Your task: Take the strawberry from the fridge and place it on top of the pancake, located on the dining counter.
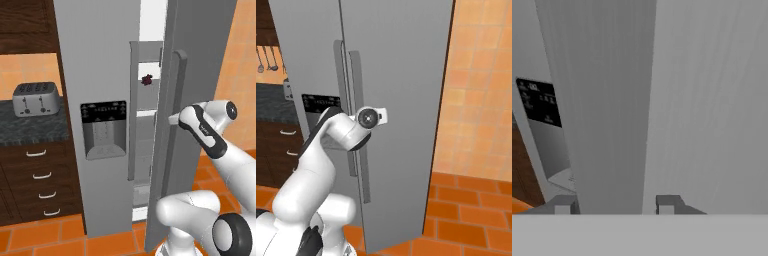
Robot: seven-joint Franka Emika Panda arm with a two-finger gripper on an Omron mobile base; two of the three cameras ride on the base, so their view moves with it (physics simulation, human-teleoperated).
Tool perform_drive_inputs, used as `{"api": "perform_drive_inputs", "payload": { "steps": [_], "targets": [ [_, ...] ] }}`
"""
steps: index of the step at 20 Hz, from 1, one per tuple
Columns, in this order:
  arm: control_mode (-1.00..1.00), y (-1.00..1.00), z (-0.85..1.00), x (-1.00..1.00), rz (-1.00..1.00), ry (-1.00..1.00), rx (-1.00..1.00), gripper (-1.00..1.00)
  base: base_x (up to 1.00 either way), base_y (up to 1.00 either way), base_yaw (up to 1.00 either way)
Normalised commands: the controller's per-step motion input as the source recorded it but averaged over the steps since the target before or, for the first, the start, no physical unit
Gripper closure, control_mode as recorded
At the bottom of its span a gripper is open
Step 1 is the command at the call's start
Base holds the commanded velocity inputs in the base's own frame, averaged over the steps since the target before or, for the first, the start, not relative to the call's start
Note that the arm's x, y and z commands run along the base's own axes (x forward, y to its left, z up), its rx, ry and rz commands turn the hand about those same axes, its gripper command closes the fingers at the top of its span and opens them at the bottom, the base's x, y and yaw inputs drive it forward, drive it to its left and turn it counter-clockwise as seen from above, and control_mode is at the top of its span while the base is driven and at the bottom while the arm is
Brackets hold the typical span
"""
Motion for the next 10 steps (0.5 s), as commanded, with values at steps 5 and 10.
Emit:
{"api": "perform_drive_inputs", "payload": {
  "steps": [5,10],
  "targets": [
    [-1.00,-0.33,0.04,-0.12,0.00,0.05,0.00,-1.00,0.00,0.00,0.00],
    [-1.00,-0.47,0.22,-0.30,0.00,0.05,0.00,-1.00,0.00,0.00,0.00]
  ]
}}
